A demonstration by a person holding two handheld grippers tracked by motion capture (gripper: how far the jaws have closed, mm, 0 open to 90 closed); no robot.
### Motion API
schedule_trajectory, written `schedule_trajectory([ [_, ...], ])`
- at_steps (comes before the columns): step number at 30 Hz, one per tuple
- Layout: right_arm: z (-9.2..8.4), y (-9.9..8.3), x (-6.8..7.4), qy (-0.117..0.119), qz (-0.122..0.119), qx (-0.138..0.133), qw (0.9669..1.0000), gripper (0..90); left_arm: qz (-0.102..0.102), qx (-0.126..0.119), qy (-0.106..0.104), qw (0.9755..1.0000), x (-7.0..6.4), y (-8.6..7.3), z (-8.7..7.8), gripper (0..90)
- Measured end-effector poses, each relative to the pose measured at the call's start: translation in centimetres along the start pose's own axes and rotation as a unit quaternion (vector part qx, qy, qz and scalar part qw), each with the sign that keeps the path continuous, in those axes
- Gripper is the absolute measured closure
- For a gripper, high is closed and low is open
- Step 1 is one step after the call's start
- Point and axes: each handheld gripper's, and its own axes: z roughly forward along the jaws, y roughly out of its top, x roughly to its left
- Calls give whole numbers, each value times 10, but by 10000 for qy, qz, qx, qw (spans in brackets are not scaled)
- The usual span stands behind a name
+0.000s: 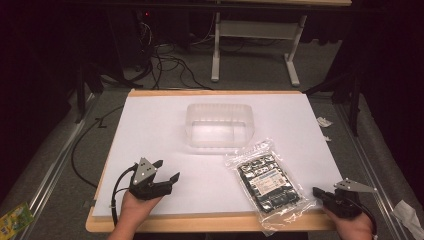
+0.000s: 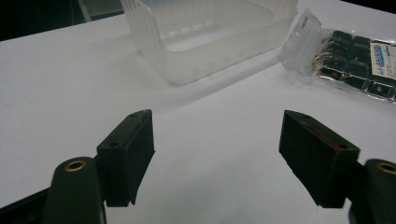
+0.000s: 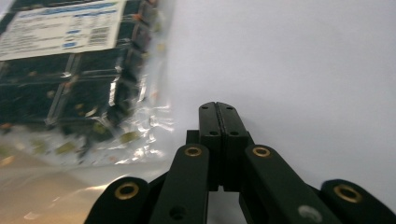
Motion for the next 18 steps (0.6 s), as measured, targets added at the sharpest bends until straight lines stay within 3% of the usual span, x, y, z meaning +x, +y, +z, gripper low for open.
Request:
schedule_trajectory([
  [1, -3, -2, 4, 184, -30, 72, 9998, 900, -9, -11, 3, 10000, 0, 0, 0, 269],
  [9, -11, -13, 32, 739, -130, 266, 9968, 900, -4, 0, -9, 10000, 0, 0, 0, 269],
  [10, -11, -15, 43, 961, -259, 279, 9946, 900, -3, -16, -6, 10000, 0, 0, 0, 269],
  [11, -12, -15, 47, 1016, -300, 275, 9940, 900, 3, -12, -6, 10000, 0, 0, 0, 269],
  [14, -13, -12, 53, 1000, -442, 262, 9937, 900, -5, -20, -2, 10000, -1, 0, 0, 270],
  [15, -14, 1, 50, 870, -399, -5, 9954, 900, 12, 7, -9, 10000, -1, 0, 0, 270],
  [16, -14, 1, 50, 870, -399, -5, 9954, 900, 12, 7, -9, 10000, -1, 0, 0, 270],
  [18, -3, 25, 36, 842, -197, -293, 9958, 845, 18, 21, 11, 10000, -2, -1, 1, 269],
])
